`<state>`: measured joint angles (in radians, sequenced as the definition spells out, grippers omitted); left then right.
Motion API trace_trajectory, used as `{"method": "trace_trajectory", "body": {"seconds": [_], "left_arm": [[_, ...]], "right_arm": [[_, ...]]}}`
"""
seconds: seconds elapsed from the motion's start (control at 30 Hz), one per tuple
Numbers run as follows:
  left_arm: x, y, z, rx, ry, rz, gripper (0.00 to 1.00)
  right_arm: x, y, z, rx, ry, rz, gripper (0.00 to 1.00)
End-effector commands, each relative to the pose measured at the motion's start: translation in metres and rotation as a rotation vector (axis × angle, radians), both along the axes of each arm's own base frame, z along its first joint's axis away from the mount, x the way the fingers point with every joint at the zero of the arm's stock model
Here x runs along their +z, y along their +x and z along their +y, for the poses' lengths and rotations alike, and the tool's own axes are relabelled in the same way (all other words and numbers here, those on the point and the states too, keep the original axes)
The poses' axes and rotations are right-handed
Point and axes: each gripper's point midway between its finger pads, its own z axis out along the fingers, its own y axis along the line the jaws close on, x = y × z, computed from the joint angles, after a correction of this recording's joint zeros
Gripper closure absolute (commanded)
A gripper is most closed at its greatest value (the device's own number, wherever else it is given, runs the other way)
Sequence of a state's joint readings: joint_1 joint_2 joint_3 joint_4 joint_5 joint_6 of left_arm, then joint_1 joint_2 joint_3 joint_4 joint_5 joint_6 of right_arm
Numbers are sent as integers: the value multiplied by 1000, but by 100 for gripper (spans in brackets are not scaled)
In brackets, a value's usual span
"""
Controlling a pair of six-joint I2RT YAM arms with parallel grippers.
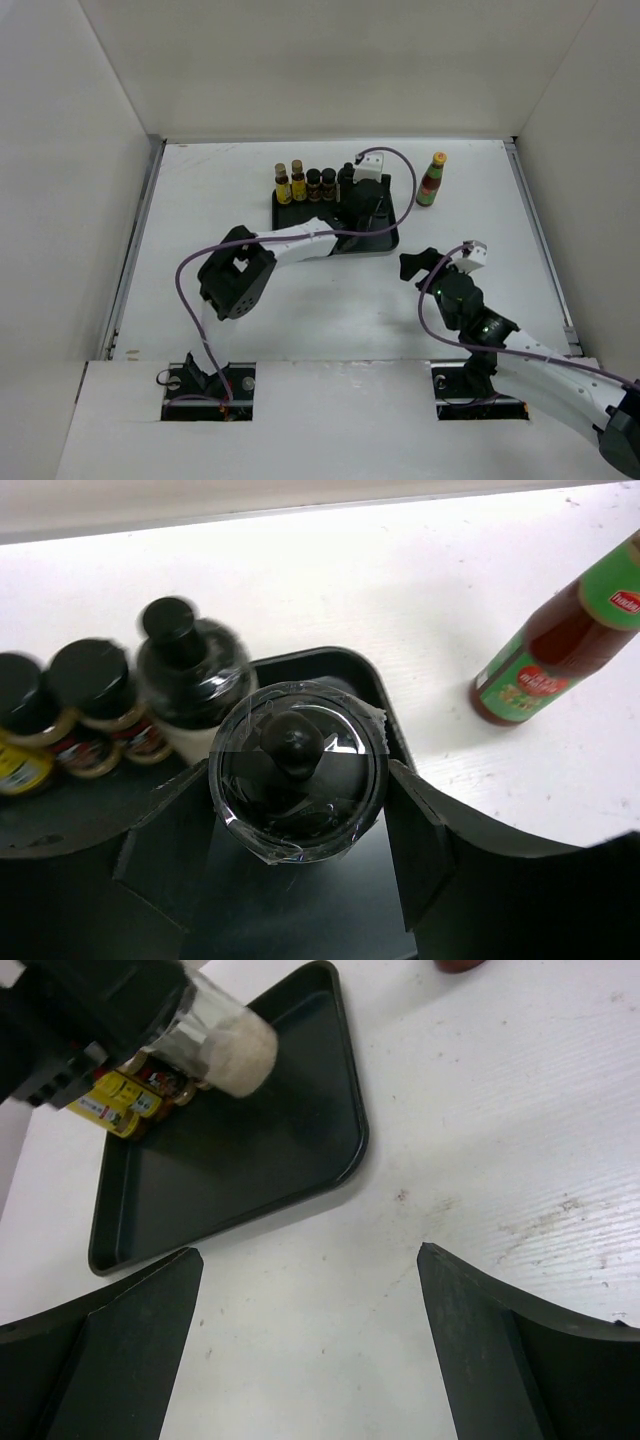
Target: Organize the condiment bottles
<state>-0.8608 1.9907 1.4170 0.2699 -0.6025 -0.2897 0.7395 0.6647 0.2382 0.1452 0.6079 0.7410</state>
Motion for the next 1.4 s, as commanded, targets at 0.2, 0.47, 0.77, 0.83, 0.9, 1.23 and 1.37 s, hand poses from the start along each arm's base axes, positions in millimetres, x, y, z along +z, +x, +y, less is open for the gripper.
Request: {"method": "trace_trajectory", "body": {"seconds": [0.2, 0.47, 0.77, 0.83, 0.9, 1.23, 1.37], "left_arm": [[46, 48, -46, -48, -135, -138, 63], [30, 69, -56, -44, -77, -158, 62], [8, 82, -52, -7, -6, -165, 58], [5, 86, -50, 5, -4, -172, 56], [3, 90, -47, 24, -1, -180, 53], [-6, 97, -44, 52, 8, -206, 37], [-4, 92, -43, 57, 7, -209, 24]], "right_arm": [[7, -3, -9, -34, 32, -37, 4], [2, -4, -6, -18, 24, -28, 4], [1, -5, -6, -14, 28, -27, 2], [2, -5, -4, -8, 32, -30, 2], [2, -6, -4, -5, 34, -30, 1], [3, -7, -4, -4, 42, -36, 1], [2, -7, -4, -4, 42, -36, 1]]}}
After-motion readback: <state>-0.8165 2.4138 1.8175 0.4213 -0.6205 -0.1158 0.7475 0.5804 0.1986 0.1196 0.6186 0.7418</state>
